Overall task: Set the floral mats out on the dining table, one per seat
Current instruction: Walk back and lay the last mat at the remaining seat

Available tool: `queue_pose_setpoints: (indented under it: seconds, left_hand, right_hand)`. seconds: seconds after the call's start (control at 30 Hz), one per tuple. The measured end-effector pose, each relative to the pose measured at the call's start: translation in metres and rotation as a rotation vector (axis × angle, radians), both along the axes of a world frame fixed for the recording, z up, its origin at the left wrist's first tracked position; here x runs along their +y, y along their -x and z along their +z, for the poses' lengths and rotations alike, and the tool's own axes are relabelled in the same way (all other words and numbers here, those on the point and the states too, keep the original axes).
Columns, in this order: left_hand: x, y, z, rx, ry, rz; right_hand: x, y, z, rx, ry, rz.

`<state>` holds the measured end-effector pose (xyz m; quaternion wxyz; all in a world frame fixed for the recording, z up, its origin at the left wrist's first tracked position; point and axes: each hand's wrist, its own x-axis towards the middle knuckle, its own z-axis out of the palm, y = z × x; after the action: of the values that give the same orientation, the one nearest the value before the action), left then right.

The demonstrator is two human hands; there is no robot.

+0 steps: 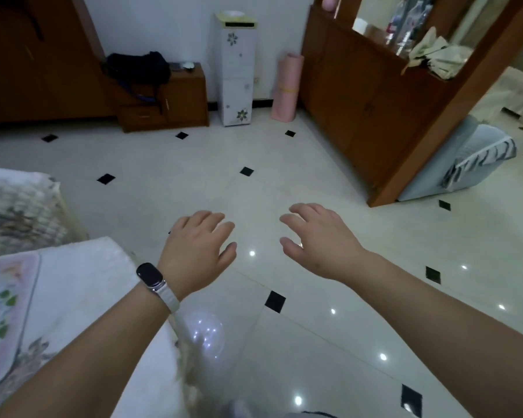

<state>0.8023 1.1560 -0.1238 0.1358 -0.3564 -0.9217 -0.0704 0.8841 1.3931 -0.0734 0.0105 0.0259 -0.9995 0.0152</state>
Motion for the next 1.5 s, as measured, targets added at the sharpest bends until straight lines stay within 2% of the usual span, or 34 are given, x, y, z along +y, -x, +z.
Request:
queue_pose_setpoints:
  seconds: [0.27, 0.43, 0.6, 0.9, 1.2, 1.5]
  left_hand:
    - [-0.022, 0.089, 0.001, -0.041, 0.044, 0.153]
    - [-0.028, 0.149, -0.003, -0.038, 0.066, 0.262]
    - [-0.009, 0.214, 0.007, -0.055, 0.153, 0.386]
    - [0.01, 0.317, 0.027, -0.048, 0.151, 0.57]
    - [-0.068, 0.41, 0.016, -0.056, 0.136, 0.756]
    - [-0.164, 0.574, -0.01, -0.047, -0.018, 0.796]
  right_hand:
    - [-0.014, 0.129, -0.001, -0.009, 0.043, 0.155]
    - [-0.004, 0.233, -0.001, 0.057, 0.099, 0.256]
    - [0.013, 0.324, -0.012, 0.021, 0.139, 0.362]
    - [0.038, 0.463, -0.013, -0.002, 0.193, 0.486]
    - [-0.032, 0.585, -0.026, -0.029, 0.177, 0.589]
    - [-0.154, 0.746, -0.028, -0.02, 0.084, 0.615]
